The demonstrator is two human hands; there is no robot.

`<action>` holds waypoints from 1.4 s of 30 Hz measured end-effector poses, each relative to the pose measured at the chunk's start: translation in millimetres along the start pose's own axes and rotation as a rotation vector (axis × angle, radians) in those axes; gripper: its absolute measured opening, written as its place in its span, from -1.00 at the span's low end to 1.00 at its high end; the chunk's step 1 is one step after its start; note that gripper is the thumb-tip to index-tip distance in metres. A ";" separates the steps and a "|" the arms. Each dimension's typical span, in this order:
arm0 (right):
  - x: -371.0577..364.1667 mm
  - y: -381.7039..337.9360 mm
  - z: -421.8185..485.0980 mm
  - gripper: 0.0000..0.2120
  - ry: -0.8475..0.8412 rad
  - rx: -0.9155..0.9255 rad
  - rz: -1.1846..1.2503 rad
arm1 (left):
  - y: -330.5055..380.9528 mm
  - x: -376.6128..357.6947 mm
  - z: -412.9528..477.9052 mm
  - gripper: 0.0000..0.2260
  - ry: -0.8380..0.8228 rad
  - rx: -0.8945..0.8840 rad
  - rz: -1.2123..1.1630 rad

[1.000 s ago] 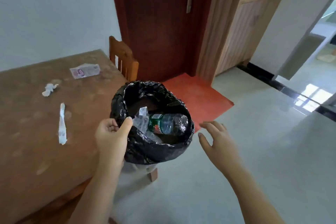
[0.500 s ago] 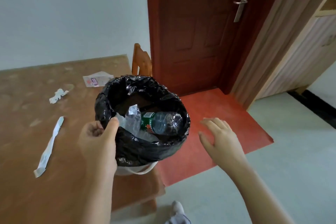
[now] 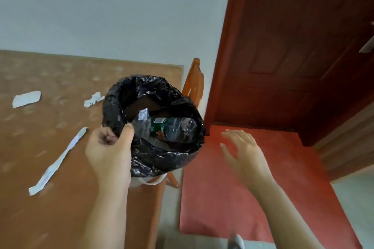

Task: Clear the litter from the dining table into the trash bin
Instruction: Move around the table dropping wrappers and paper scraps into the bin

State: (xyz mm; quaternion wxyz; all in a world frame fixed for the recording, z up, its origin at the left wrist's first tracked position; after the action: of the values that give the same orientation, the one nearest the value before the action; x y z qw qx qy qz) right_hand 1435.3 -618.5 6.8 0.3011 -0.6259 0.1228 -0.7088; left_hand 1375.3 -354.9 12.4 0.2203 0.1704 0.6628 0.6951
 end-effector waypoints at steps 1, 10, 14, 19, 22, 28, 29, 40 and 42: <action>-1.6 4.2 14.7 -0.73 -0.017 0.038 0.015 | -0.6 -4.8 0.1 -0.70 0.034 0.008 0.012; -1.9 34.0 128.9 -0.76 -0.206 0.439 0.121 | 13.2 -42.5 -27.0 -0.73 0.412 -0.020 0.096; -9.2 34.6 170.6 -0.75 -0.285 0.514 0.162 | 22.1 -46.1 -35.4 -0.73 0.546 -0.058 0.183; -41.7 11.9 208.0 -0.73 -0.392 0.640 0.203 | 18.0 -39.8 -26.5 -0.71 0.674 -0.037 0.276; -70.1 -0.5 235.1 -0.71 -0.436 0.679 0.198 | 11.2 -38.1 -2.3 -0.71 0.720 -0.024 0.334; -132.7 -32.5 290.9 -0.73 -0.536 0.678 0.204 | -3.6 -38.1 62.9 -0.72 0.755 0.024 0.291; -143.0 -38.1 299.9 -0.73 -0.550 0.678 0.191 | -6.0 -38.2 71.0 -0.72 0.759 0.030 0.279; -255.3 -55.8 354.7 -0.67 -0.672 0.602 0.124 | -16.5 -41.1 109.2 -0.72 0.867 0.068 0.338; -272.8 -54.9 357.7 -0.66 -0.701 0.598 0.119 | -17.3 -45.9 104.6 -0.71 0.907 0.083 0.344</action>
State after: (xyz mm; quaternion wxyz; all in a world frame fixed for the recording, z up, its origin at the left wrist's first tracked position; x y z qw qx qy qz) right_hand 1773.7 -344.3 -118.2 0.5319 -0.7054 -0.1602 -0.4402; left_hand 1470.8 -290.3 4.4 -0.2159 -0.0339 0.6812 0.6987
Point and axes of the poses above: each hand's wrist, its own z-axis towards the middle knuckle, its own x-axis out of the back of the hand, y = z × x, the point moved 4 cm from there along z, towards the middle knuckle, and after that the axes turned 2 degrees about z, right-handed, at the moved point
